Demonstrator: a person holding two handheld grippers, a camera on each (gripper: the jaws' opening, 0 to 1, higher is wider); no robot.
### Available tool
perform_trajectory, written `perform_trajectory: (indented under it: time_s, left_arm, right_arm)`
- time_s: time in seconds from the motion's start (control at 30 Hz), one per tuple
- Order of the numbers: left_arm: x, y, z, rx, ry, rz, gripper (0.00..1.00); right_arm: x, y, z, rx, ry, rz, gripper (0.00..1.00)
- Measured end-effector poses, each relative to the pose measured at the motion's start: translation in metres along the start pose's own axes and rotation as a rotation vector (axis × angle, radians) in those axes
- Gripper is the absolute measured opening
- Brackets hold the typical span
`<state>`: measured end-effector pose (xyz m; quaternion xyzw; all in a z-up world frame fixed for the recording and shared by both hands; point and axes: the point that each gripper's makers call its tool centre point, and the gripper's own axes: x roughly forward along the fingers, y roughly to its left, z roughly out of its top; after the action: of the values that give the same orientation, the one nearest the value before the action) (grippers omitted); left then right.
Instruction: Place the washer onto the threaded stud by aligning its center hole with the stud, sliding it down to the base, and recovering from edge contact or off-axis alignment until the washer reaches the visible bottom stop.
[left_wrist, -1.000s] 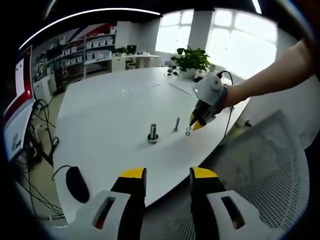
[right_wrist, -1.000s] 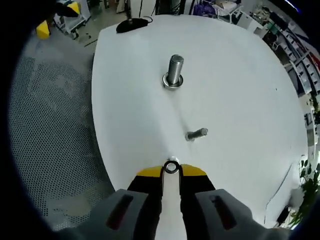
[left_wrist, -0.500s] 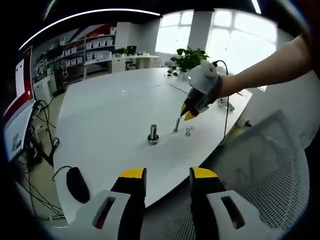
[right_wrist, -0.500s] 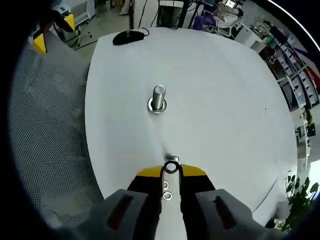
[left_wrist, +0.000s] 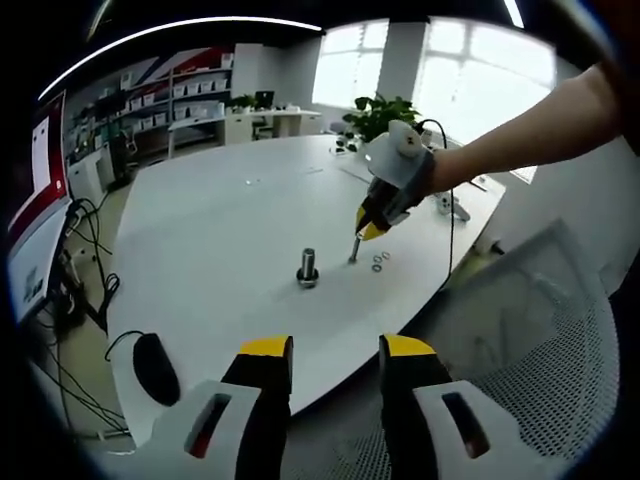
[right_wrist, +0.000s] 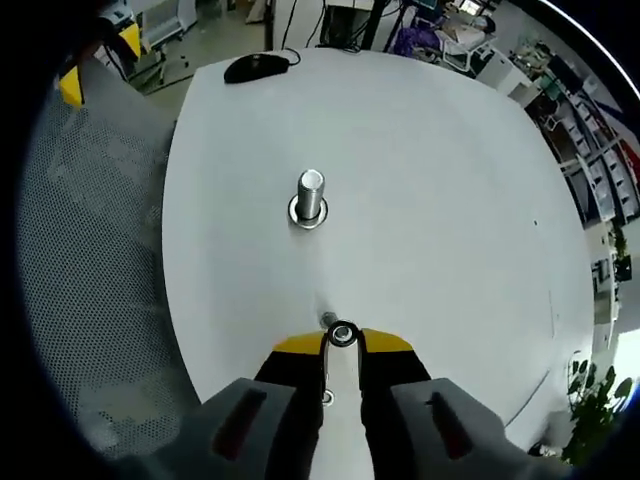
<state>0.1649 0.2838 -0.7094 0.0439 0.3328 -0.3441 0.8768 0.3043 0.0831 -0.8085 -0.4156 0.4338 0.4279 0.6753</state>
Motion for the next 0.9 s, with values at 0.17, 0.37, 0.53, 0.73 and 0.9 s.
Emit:
perform_trajectory:
  time_s: [0.17, 0.37, 0.53, 0.73, 0.9]
  left_arm:
    - [0.0, 0.001, -0.001, 0.001, 0.004, 0.003, 0.33]
    - [0.0, 0.001, -0.001, -0.002, 0.006, 0.008, 0.33]
    - [0.0, 0.002, -0.002, -0.006, 0.012, 0.013, 0.33]
    - [0.0, 0.002, -0.003, -0.005, 0.015, 0.014, 0.32]
    - [0.0, 0.002, -0.004, -0.005, 0.019, 0.016, 0.32]
  right_arm:
    - [0.003, 0.002, 0.004, 0.016, -0.01, 0.015, 0.14]
    - [0.012, 0.002, 0.001, 0.006, 0.011, 0.031, 0.14]
    - [0.022, 0.001, -0.004, 0.048, 0.016, 0.053, 0.14]
    - [0.037, 0.004, -0.01, 0.068, 0.034, 0.075, 0.14]
    - [0.047, 0.006, -0.015, 0.108, 0.048, 0.086, 0.14]
